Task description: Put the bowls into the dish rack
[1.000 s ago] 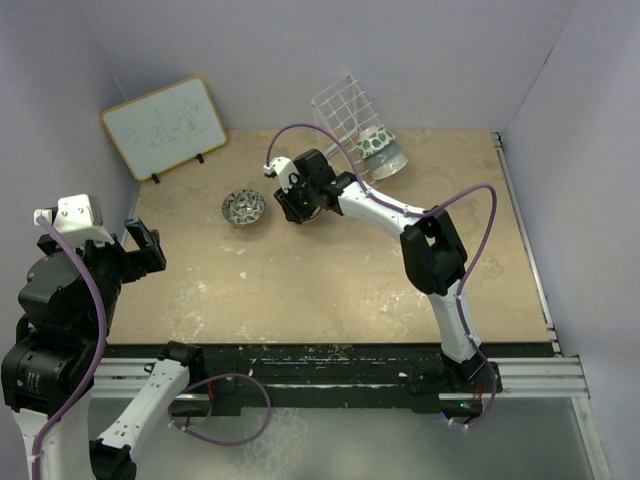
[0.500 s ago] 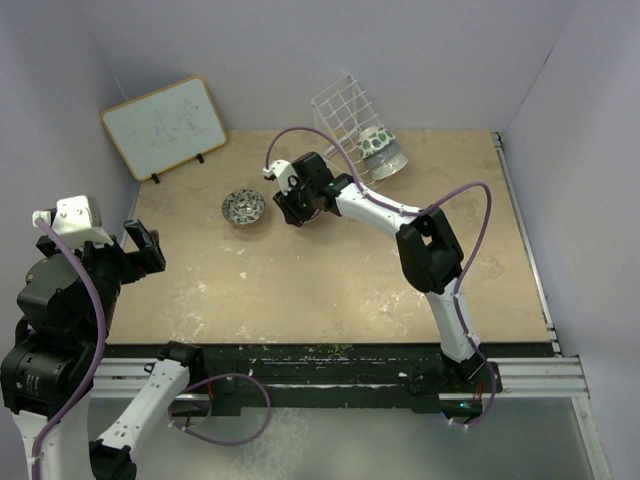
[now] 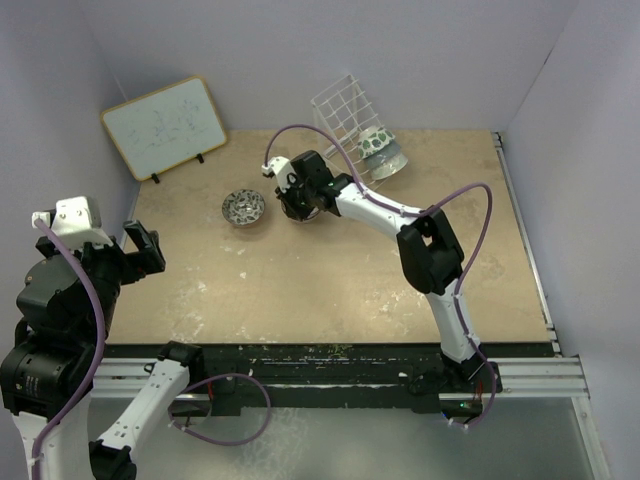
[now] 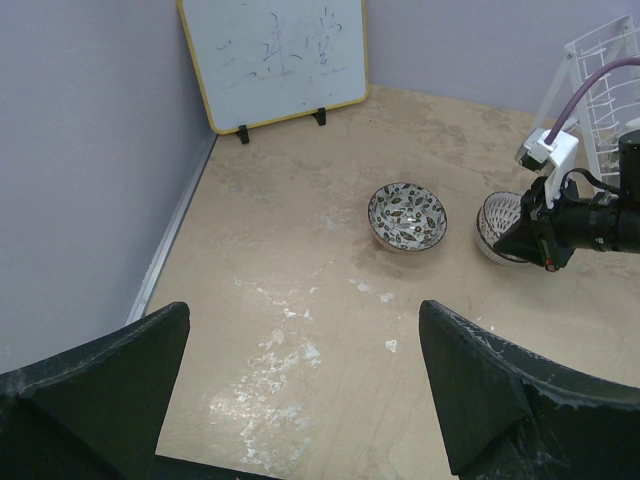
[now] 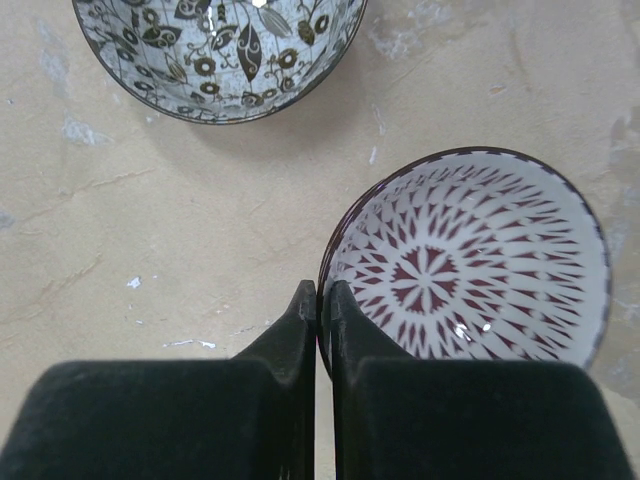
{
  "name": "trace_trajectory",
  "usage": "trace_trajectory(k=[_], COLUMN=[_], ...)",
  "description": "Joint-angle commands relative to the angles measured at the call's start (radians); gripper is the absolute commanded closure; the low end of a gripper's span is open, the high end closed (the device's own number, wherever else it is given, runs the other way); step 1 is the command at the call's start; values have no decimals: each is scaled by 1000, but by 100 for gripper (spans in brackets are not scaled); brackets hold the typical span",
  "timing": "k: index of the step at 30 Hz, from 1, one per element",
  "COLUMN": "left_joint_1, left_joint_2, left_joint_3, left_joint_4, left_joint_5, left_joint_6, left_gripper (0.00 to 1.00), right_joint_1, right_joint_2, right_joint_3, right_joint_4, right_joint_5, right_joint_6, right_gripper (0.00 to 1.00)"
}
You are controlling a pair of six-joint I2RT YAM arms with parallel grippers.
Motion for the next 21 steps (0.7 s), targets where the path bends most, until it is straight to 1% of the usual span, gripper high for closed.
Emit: trace_trajectory(k=[1, 5, 11, 18, 21], left_joint_1=[-4, -4, -4, -4, -4], left_joint_2=[-5, -9, -10, -6, -7], left_joint_3=[-2, -2, 1, 17, 18], left_joint_4=[24, 27, 27, 26, 28], left_joint_5=[-8, -7, -8, -8, -7], left_joint_6=[-15, -17, -15, -10, -11], left_gripper=[1, 1, 1, 1, 1], right_joint_1=[1, 1, -5, -27, -67], right_joint_2=[-75, -108, -176, -252, -288], right_joint_3=[6, 15, -13, -33, -63], right_joint_4=[14, 16, 76, 172, 244], right_joint_5=[40, 49, 15, -72, -154], right_joint_6=[30, 43, 125, 228, 305], right_gripper=[100, 100, 100, 100, 100])
